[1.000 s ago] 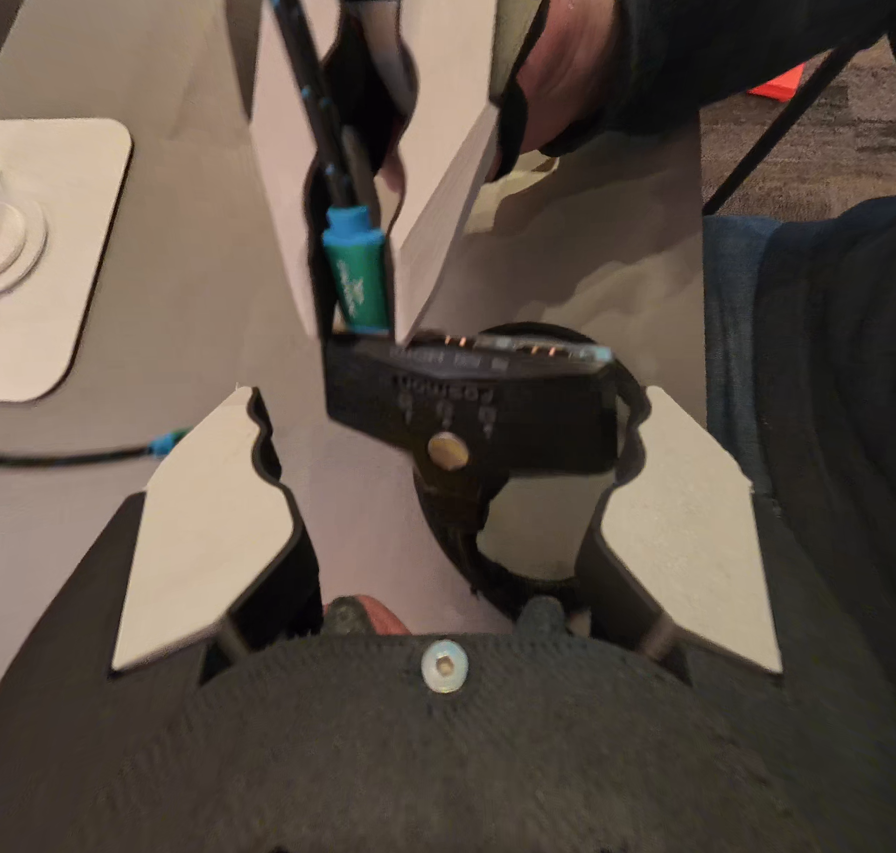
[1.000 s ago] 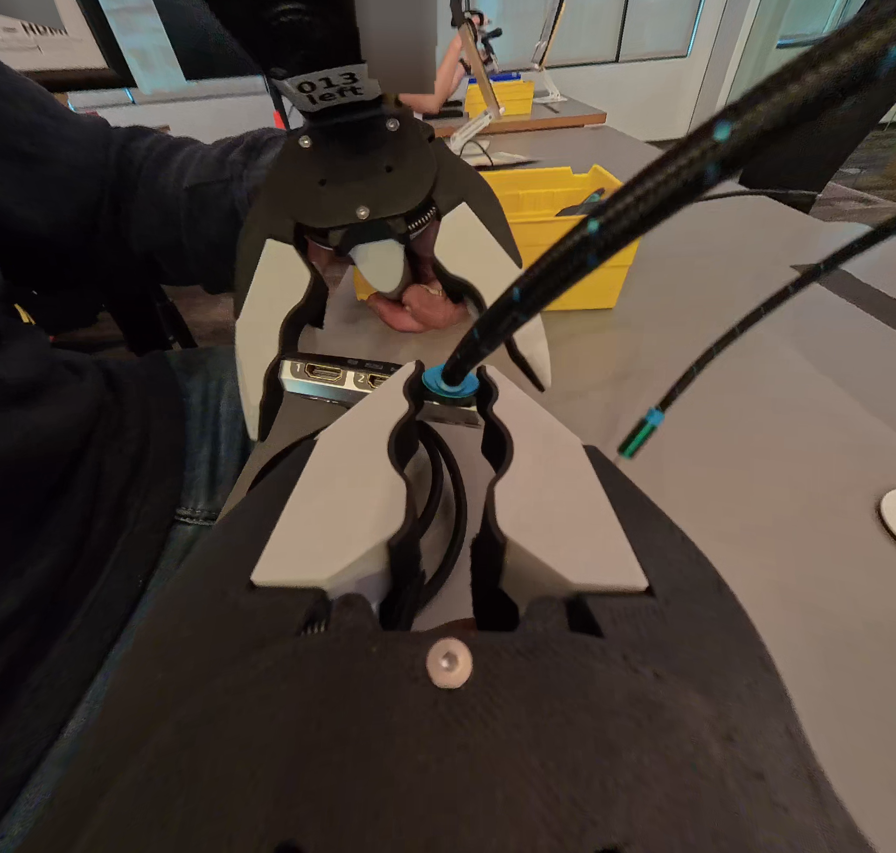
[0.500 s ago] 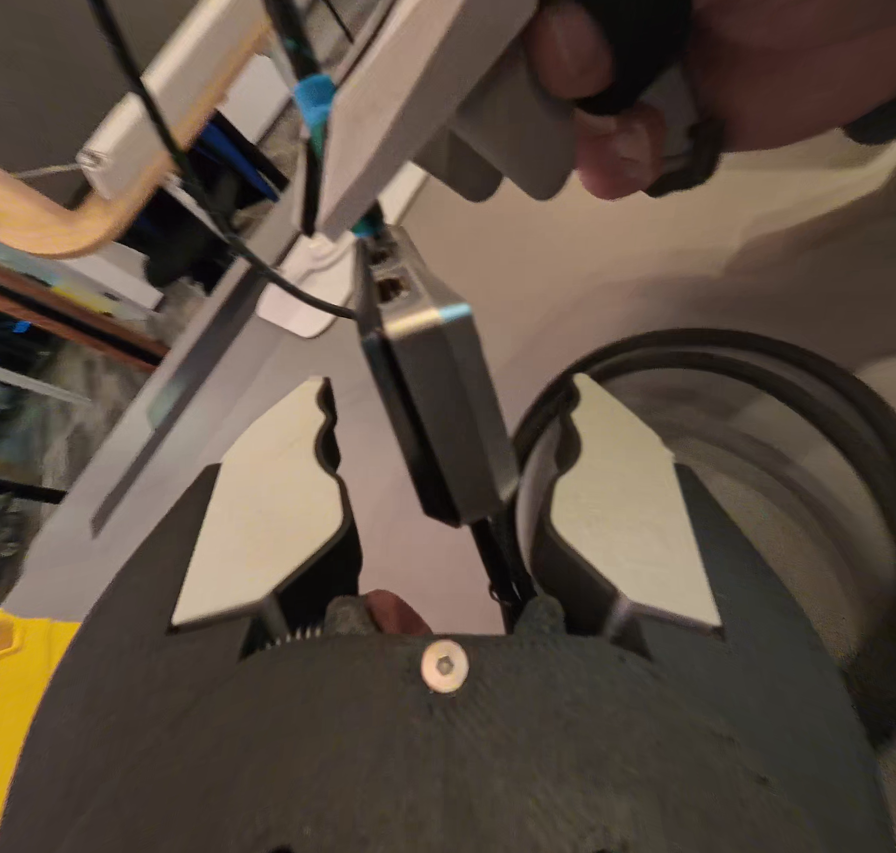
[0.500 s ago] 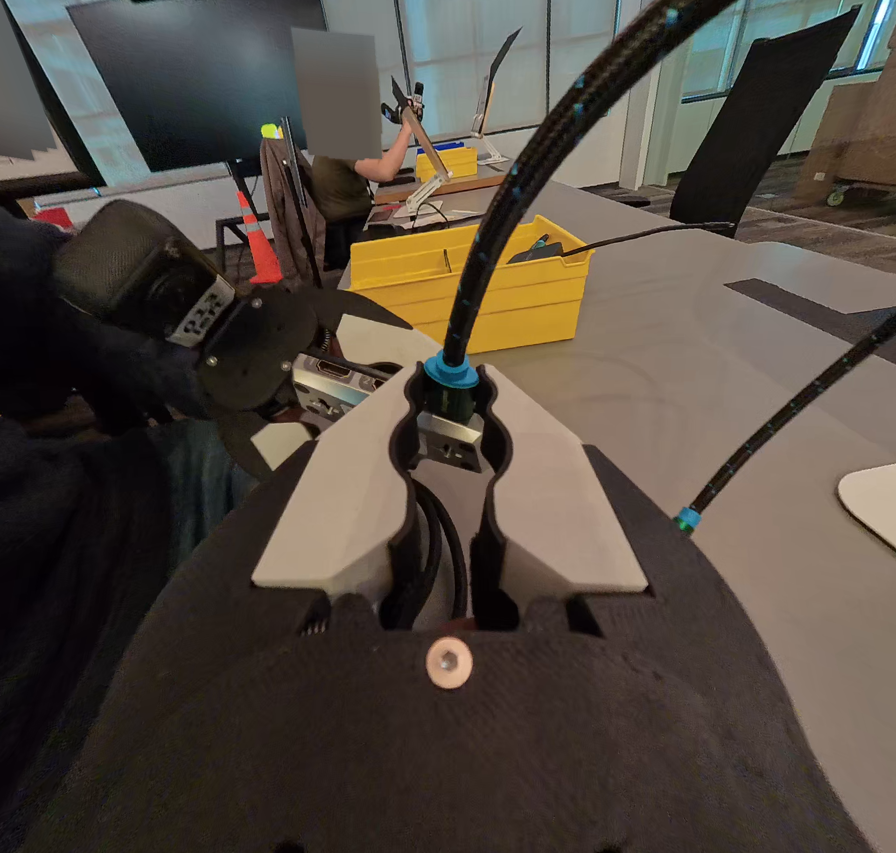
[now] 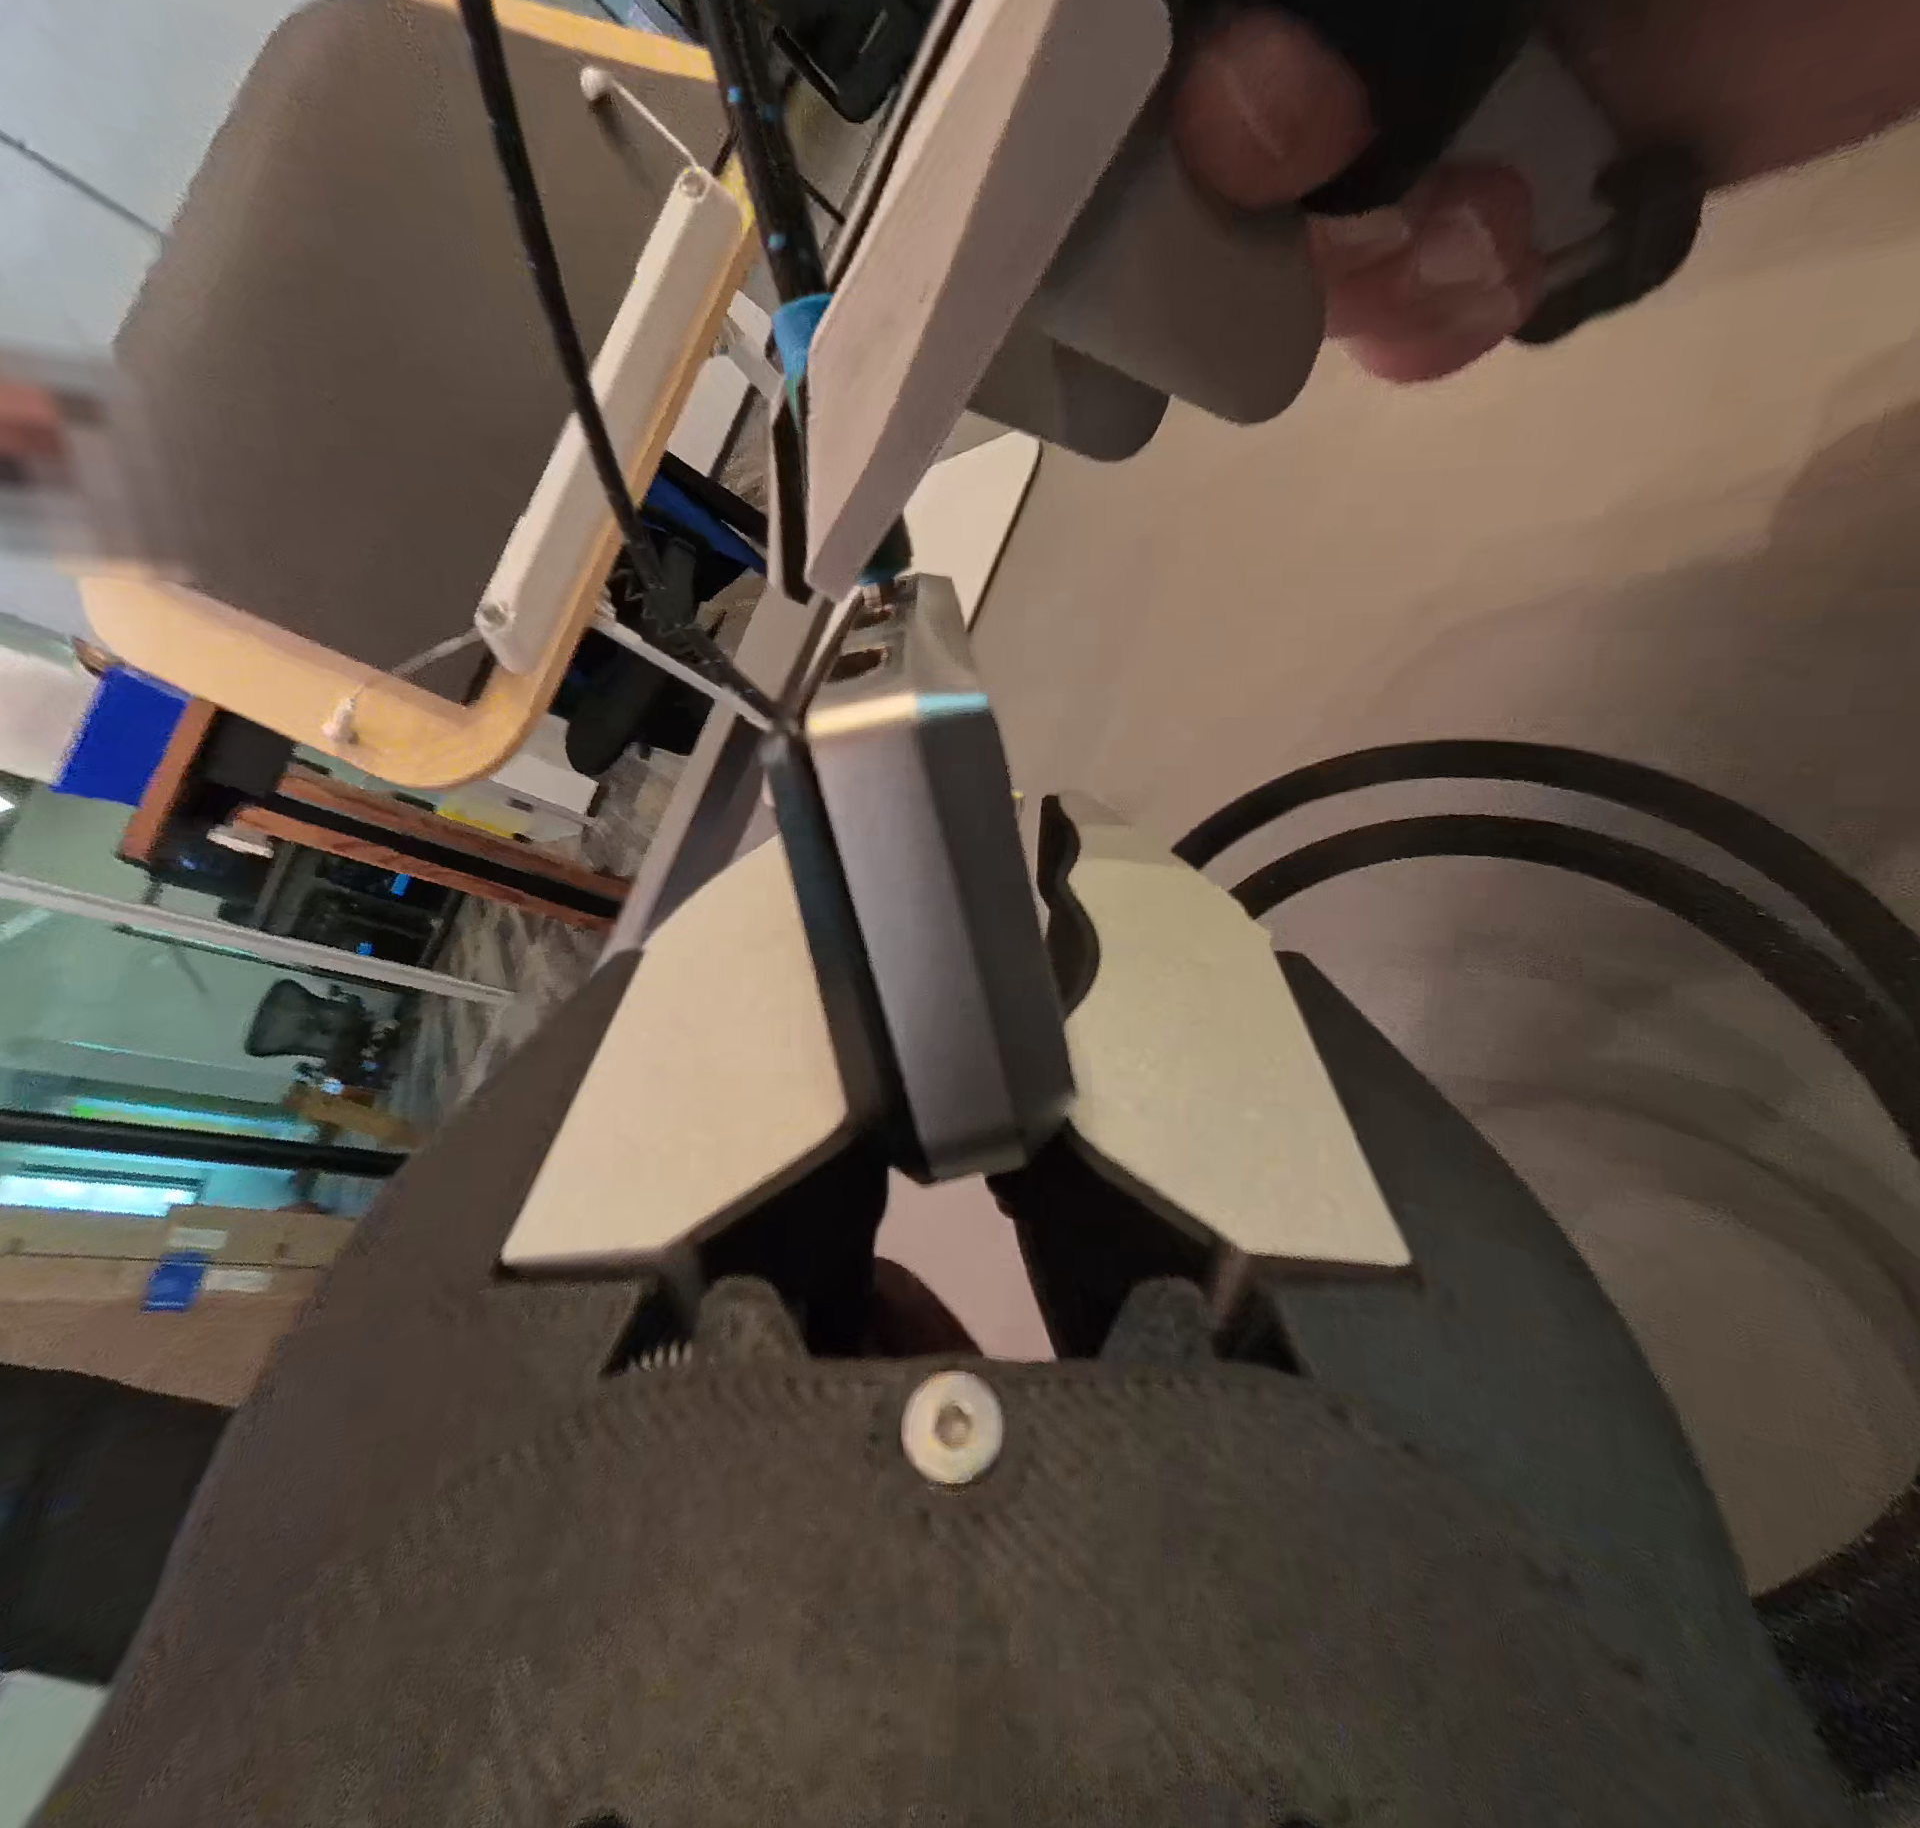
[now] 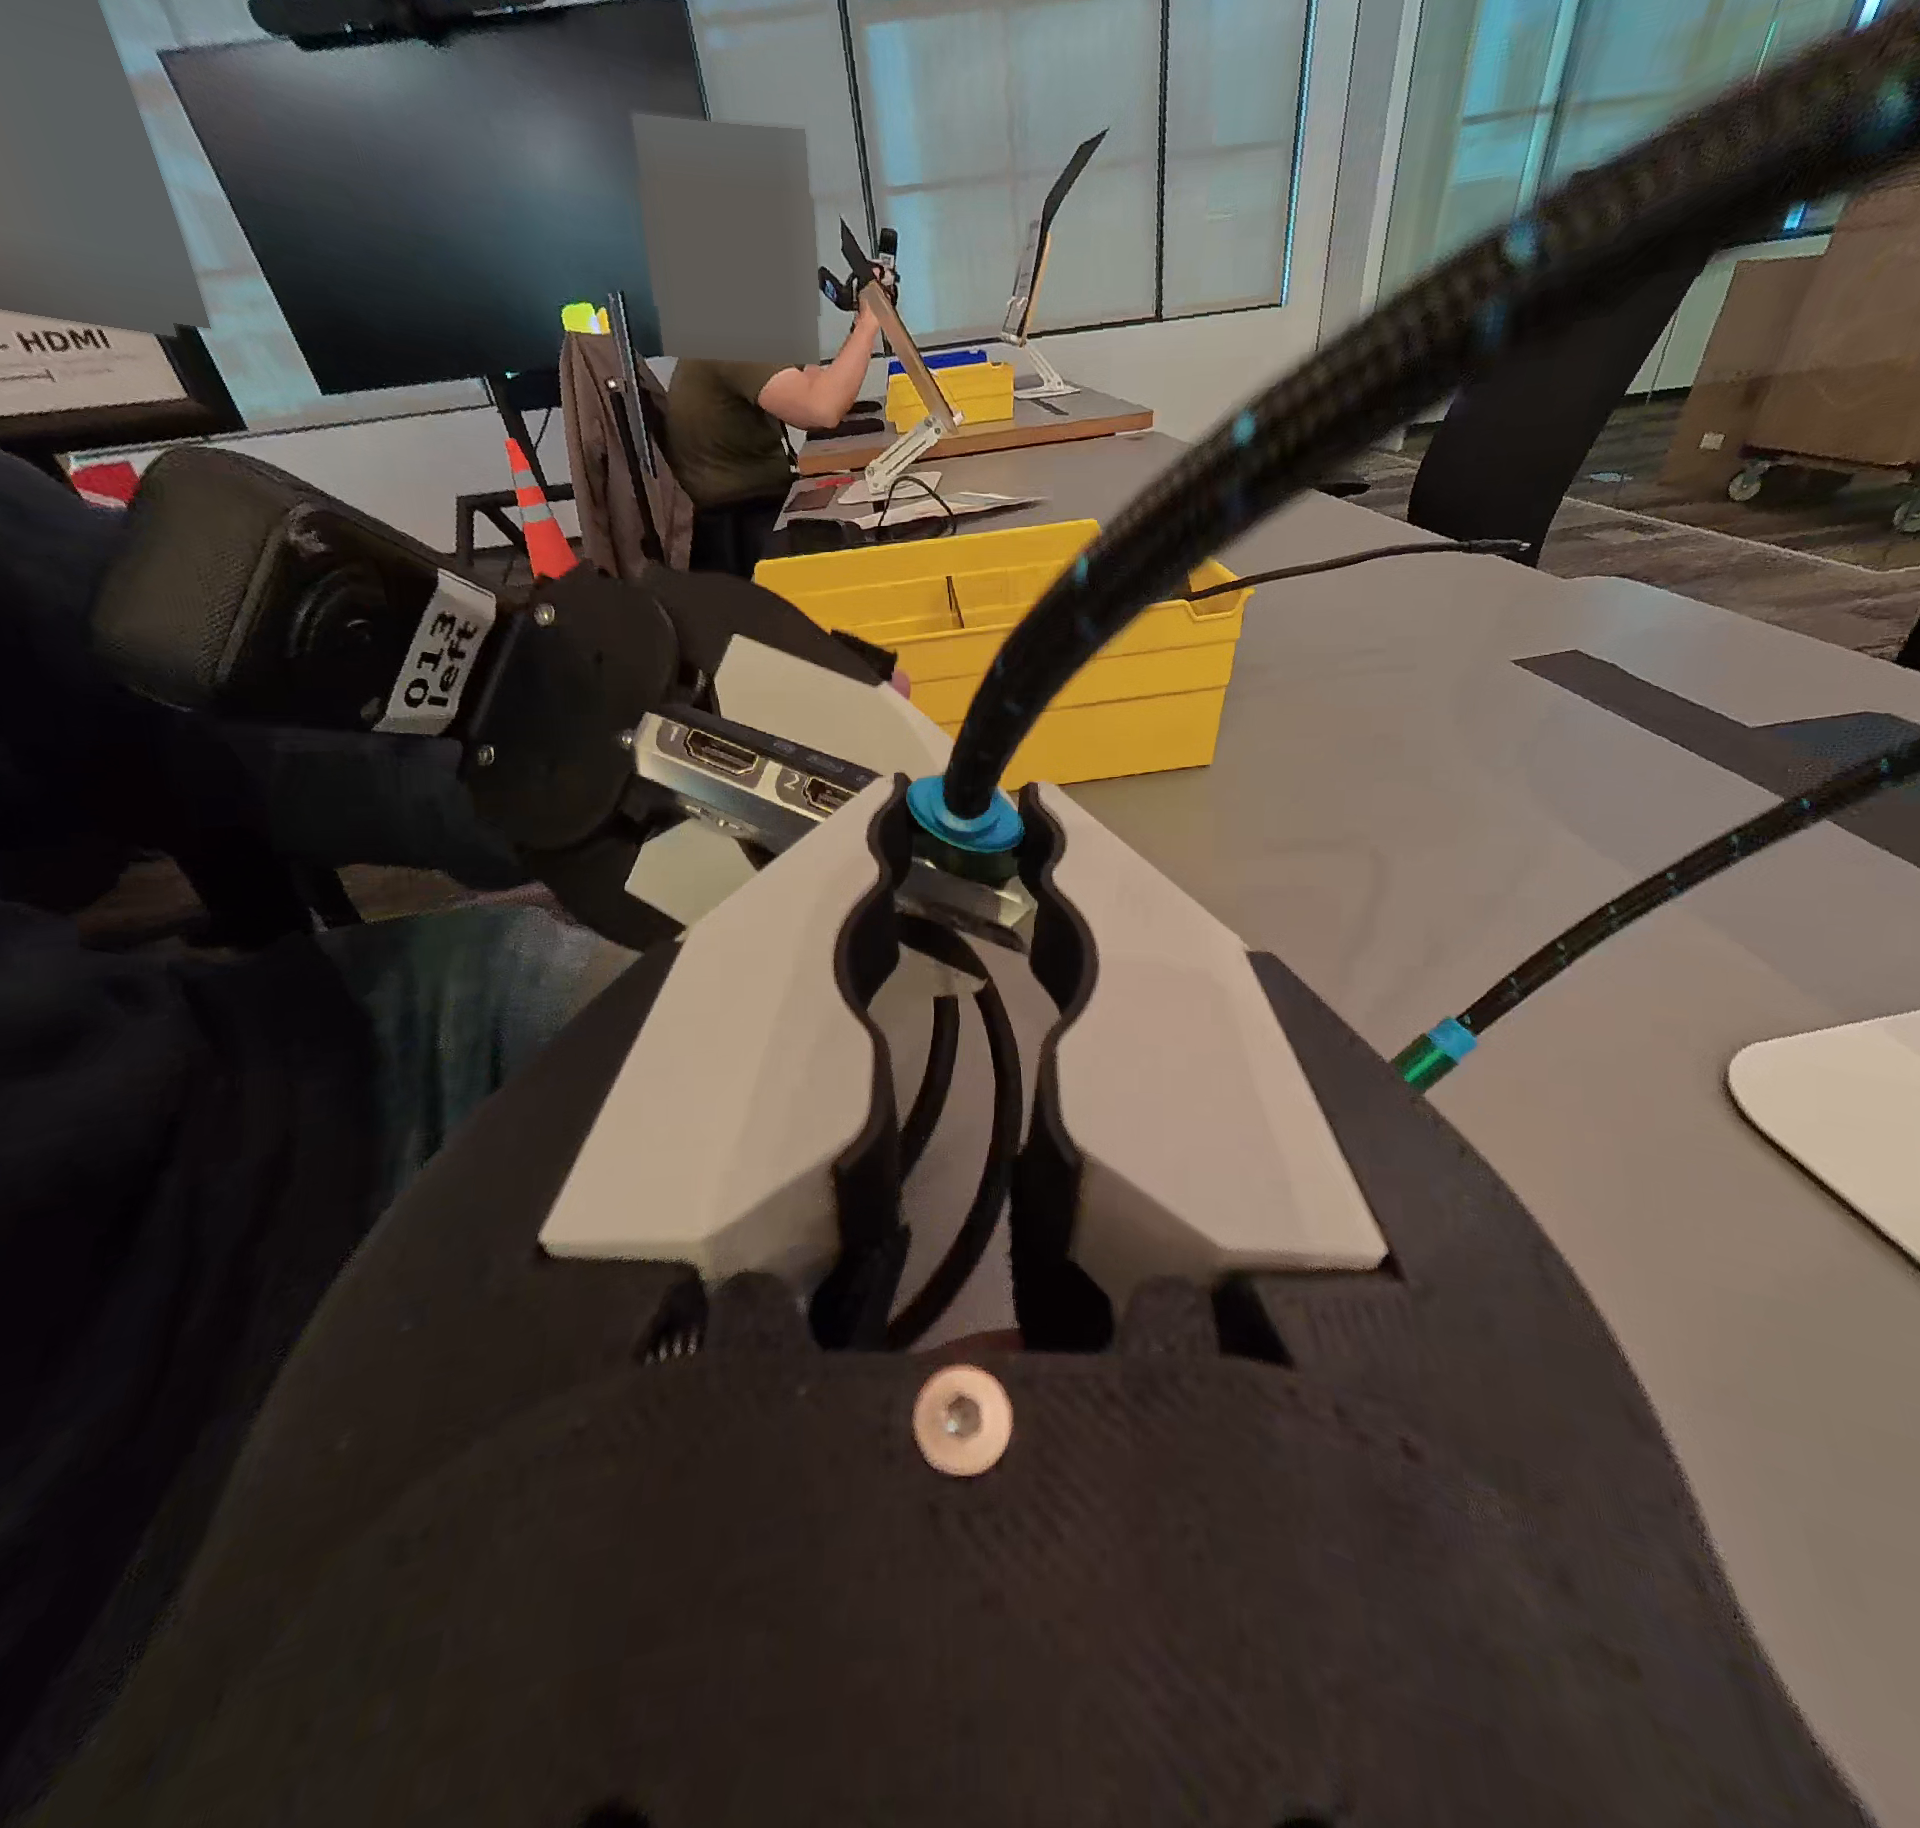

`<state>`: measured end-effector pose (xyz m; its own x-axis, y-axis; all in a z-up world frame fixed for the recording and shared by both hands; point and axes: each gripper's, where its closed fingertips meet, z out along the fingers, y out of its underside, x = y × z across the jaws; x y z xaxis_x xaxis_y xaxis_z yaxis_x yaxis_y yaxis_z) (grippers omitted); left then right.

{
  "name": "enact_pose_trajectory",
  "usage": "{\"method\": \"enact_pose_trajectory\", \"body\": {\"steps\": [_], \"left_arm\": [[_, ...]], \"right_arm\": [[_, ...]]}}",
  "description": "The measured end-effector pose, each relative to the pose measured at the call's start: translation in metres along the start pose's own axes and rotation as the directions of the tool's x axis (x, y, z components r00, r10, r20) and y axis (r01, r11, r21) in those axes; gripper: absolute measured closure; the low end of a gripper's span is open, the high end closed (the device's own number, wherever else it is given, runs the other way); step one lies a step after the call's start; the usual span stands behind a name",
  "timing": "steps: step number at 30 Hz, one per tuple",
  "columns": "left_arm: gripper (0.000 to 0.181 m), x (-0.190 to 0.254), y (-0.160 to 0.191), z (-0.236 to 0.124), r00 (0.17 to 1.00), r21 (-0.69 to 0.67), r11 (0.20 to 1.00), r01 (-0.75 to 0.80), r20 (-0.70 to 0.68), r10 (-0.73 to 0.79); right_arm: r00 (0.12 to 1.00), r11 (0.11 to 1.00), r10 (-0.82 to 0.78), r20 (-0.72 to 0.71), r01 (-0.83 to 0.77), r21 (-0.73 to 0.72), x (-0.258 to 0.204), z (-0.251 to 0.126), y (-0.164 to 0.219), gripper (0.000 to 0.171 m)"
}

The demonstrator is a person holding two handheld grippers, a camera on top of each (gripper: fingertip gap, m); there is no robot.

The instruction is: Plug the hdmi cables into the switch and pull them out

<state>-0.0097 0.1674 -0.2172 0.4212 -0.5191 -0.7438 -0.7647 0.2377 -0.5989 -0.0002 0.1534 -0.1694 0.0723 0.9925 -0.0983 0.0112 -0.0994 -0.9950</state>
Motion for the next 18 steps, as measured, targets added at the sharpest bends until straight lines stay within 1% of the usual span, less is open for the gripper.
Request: {"method": "enact_pose_trajectory", "body": {"steps": [2,3,5,7,9,11,14,15,18], "left_arm": [[0.151,-0.006,-0.004,-0.002,0.998,-0.004,0.998,-0.064,0.011,0.064],[0.148,-0.009,-0.007,-0.002,0.998,-0.003,0.998,-0.063,0.019,0.063],[0.134,-0.014,-0.02,-0.004,0.999,0.042,0.998,-0.037,0.037,0.036],[0.139,-0.012,-0.027,-0.003,1.0,0.058,0.998,-0.016,0.027,0.015],[0.141,-0.009,-0.029,-0.003,0.999,0.069,0.997,0.034,0.008,-0.034],[0.141,-0.011,-0.03,-0.005,0.999,0.077,0.997,-0.007,0.04,0.004],[0.138,-0.014,-0.038,-0.007,0.998,0.095,0.995,-0.027,0.051,0.022],[0.14,-0.012,-0.04,-0.008,0.999,0.091,0.995,-0.04,0.035,0.037],[0.144,-0.015,-0.036,-0.007,0.99,0.04,0.99,-0.132,0.054,0.13]], "right_arm": [[1.0,1.0,-0.013,-0.006,0.013,-0.003,-0.001,-0.002,-0.005,0.153],[1.0,1.0,-0.012,-0.013,0.012,0.001,-0.002,-0.003,-0.007,0.153],[1.0,1.0,0.003,-0.006,-0.003,0.018,-0.004,-0.003,-0.012,0.154],[0.999,0.998,0.036,0.006,-0.036,0.056,-0.004,-0.005,-0.016,0.154],[0.999,0.998,0.037,0.018,-0.038,0.056,-0.004,-0.006,-0.015,0.154],[0.999,0.998,0.029,0.027,-0.03,0.054,-0.006,-0.006,-0.014,0.153],[0.998,0.996,0.049,0.048,-0.053,0.071,-0.006,-0.008,-0.015,0.154],[0.997,0.996,0.057,0.053,-0.061,0.072,-0.006,-0.008,-0.015,0.153],[0.997,0.998,0.062,0.043,-0.063,0.013,-0.004,-0.009,-0.011,0.152]]}}
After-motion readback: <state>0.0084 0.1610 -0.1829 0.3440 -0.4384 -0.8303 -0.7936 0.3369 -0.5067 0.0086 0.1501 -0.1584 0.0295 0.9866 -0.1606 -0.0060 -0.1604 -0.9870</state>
